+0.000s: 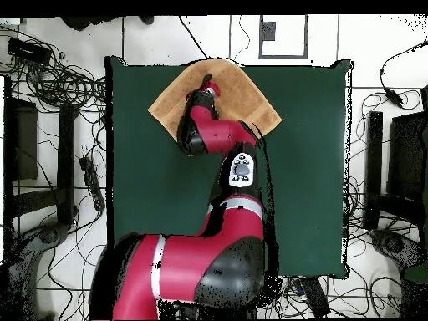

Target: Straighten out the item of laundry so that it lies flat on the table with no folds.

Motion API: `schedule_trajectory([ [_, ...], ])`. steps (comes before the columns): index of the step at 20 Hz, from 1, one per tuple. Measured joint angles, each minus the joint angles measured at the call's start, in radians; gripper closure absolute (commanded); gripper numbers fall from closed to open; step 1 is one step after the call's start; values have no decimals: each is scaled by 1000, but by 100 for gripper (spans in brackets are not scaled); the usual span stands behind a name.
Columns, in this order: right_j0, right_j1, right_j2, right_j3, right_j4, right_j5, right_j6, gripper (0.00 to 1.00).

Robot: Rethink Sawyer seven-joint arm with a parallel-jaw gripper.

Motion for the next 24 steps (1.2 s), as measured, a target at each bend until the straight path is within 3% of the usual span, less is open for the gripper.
schedule_trajectory([
  [5, -58, -112, 27, 166, -41, 1, 0, 100],
  [10, -40, -201, -18, 263, -34, 1, 0, 100],
  [21, 36, -316, -88, 296, -1, 7, 0, 100],
  [24, 37, -327, -93, 294, 2, 92, 0, 100],
])
